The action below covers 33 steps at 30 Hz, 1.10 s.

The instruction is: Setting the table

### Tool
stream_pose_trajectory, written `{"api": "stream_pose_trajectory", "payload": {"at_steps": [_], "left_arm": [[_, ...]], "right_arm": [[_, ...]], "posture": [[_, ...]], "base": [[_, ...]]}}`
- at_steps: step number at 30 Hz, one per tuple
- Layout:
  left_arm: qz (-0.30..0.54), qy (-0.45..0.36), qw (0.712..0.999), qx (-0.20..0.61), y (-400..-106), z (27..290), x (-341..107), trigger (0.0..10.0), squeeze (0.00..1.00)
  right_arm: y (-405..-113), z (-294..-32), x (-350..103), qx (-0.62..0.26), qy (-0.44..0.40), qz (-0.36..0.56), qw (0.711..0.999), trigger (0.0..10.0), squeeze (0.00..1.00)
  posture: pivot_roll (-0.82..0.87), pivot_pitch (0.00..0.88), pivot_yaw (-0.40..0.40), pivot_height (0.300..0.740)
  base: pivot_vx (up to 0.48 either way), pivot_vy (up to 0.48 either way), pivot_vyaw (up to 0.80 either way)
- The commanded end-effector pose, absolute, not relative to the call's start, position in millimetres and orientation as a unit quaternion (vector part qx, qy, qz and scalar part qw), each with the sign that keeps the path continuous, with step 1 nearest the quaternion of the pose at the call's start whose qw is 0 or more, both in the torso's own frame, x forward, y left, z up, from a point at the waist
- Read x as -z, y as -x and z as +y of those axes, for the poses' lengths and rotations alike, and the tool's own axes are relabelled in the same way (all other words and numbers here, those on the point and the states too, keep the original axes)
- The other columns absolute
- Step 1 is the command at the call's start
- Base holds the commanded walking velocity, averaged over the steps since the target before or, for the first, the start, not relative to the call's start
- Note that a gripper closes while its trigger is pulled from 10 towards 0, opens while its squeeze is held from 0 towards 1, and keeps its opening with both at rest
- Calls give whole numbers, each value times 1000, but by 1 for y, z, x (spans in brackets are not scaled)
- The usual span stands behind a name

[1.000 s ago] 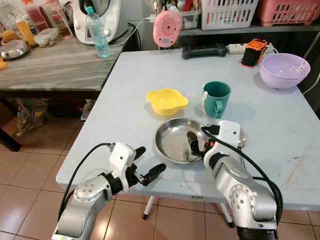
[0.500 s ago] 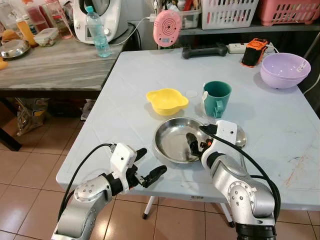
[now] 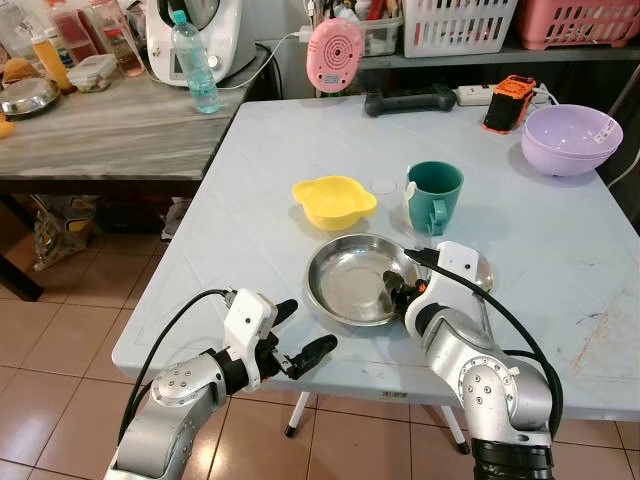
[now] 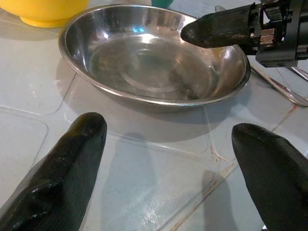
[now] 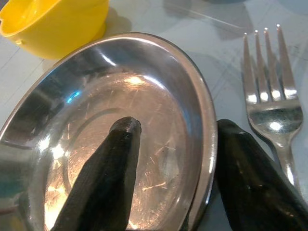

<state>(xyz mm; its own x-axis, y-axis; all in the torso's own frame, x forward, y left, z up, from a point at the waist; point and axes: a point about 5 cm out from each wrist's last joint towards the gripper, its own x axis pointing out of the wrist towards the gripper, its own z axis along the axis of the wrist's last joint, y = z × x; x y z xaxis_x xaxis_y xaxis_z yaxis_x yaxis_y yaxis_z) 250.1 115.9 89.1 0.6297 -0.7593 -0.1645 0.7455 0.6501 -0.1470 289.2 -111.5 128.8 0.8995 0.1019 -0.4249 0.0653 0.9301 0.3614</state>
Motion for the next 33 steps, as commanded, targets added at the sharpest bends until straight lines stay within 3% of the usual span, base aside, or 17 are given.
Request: {"api": "stream_pose_trajectory", "payload": {"at_steps": [1, 15, 33], "left_arm": [[113, 27, 900, 421, -248, 119, -88, 10000, 0], [110, 26, 896, 430, -246, 114, -92, 10000, 0], [126, 12, 888, 442, -243, 123, -92, 10000, 0]], "right_arm": [[-280, -86, -119, -28, -237, 256, 937, 0, 0], [-279, -91, -112, -14, -243, 272, 931, 0, 0], [-277, -86, -105, 2, -254, 273, 928, 0, 0]], "posture": [[-136, 82, 114, 740], [-148, 81, 111, 740], [-133, 83, 163, 740]], "base": [[0, 0, 0], [0, 0, 0], [0, 0, 0]]}}
